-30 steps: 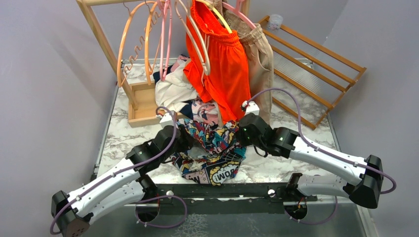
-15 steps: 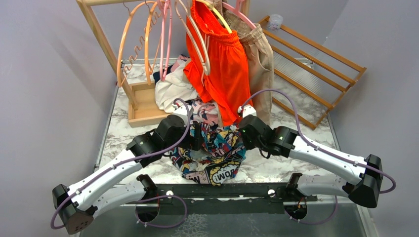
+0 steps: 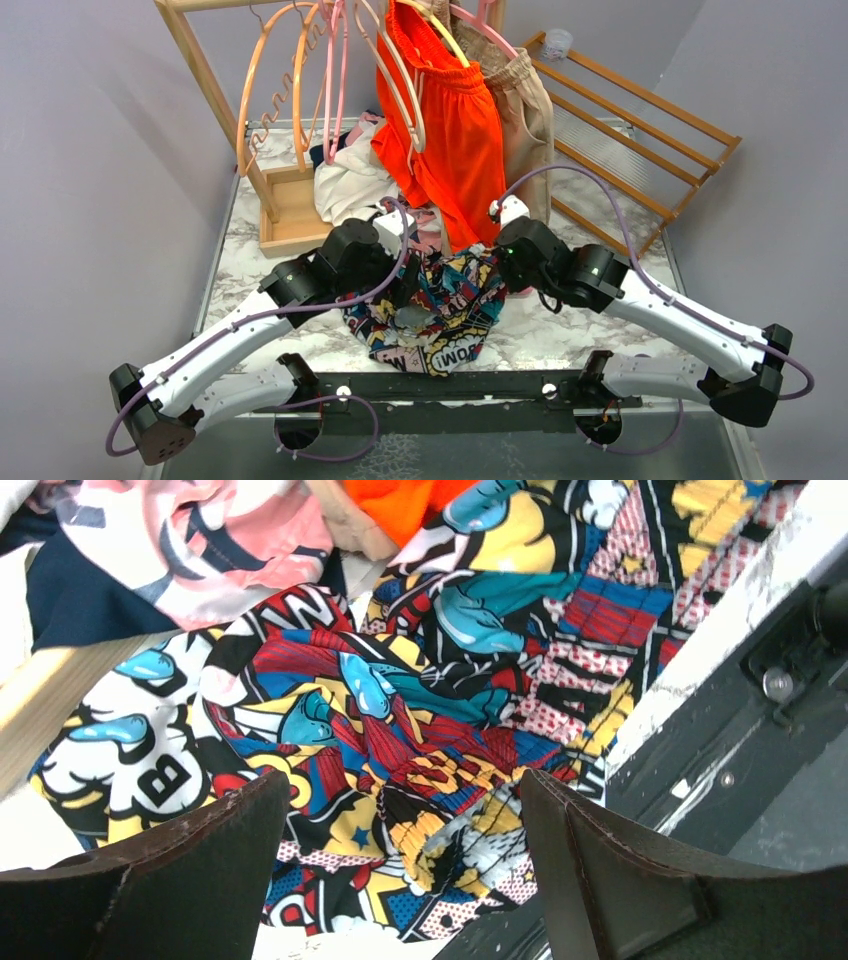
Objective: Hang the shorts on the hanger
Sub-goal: Adjust the shorts at the center of the board.
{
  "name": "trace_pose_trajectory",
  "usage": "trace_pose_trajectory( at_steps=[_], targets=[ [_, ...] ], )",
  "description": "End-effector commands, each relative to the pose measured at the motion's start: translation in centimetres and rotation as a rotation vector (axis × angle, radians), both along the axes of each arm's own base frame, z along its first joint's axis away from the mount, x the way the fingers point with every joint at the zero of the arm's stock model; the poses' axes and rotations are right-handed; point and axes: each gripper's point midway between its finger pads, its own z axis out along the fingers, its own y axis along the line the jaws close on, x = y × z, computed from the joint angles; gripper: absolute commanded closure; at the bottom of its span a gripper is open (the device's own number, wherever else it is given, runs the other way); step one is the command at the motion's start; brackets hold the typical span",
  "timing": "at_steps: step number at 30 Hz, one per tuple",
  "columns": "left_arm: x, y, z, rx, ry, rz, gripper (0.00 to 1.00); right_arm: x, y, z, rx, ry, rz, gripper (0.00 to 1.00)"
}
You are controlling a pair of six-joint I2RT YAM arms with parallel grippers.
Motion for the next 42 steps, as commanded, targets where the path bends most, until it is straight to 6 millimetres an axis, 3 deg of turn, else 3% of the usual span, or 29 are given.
trace_pose_trajectory(
  at_steps=[1,9,14,29,34,42],
  targets=[
    [-1.2,-1.4,1.5,-0.007,-0.063,-0.202,0.12,-0.2,-1.7,2.1,-0.03,-0.044,0.01,0.99],
    [-3.7,-3.5,-0.1,0.022,-0.024,-0.394,0.14,-0.3,-2.8,1.8,-0.047,-0.042,-0.017,0.99],
    [-6.2,-5.1,-2.8,0.137,-0.018,-0.452,0.13,-0.2,-3.0,1.4,-0.046,-0.041,-0.028,0.99],
    [-2.6,-2.3,-7.5,0.363,-0.087,-0.263,0.16,-0.8,-2.5,2.2,0.012,-0.03,-0.009,0.99],
    [-1.6,-1.7,-7.8,0.408,-0.102,-0.211,0.35,-1.0,-2.3,2.5,0.036,-0.027,-0.002,0.99],
    [-0.5,-1.4,-7.0,0.41,-0.13,-0.129,0.83,-1.6,-1.5,2.8,0.087,-0.011,0.028,0.99]
  ],
)
